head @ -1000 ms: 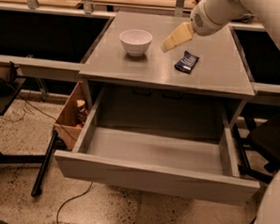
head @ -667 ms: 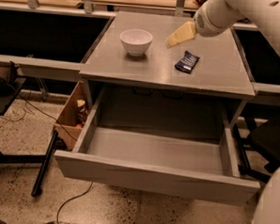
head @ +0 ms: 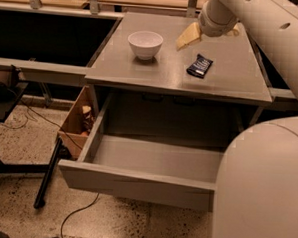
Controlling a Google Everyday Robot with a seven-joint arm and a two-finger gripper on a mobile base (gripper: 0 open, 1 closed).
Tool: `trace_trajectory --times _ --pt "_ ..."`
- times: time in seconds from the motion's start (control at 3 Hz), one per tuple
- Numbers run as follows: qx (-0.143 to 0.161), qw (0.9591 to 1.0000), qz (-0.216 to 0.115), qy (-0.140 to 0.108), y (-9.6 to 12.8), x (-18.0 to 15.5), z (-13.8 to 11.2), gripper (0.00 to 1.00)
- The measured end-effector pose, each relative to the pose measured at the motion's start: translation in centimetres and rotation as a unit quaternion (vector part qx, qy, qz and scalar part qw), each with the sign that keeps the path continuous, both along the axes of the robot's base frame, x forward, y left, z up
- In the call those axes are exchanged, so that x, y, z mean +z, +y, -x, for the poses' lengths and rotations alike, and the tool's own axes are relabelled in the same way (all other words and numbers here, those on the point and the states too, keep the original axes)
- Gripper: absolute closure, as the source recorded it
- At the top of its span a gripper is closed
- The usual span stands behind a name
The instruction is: Place rxbar blueberry into top drawer
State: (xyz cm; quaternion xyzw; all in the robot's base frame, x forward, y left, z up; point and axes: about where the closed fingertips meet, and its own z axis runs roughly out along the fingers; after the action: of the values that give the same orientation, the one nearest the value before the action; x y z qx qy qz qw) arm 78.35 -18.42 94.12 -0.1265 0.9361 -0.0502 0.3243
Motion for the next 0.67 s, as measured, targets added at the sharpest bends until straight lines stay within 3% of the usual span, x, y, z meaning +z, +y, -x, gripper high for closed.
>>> trace_trajectory --times 0.33,0.67 --pt "-0.014 0.9986 0.024 0.045 0.4 -1.3 -0.1 0.0" --pt "-0.013 0.9961 0.022 0.085 0.8 -3.1 0.2 0.0"
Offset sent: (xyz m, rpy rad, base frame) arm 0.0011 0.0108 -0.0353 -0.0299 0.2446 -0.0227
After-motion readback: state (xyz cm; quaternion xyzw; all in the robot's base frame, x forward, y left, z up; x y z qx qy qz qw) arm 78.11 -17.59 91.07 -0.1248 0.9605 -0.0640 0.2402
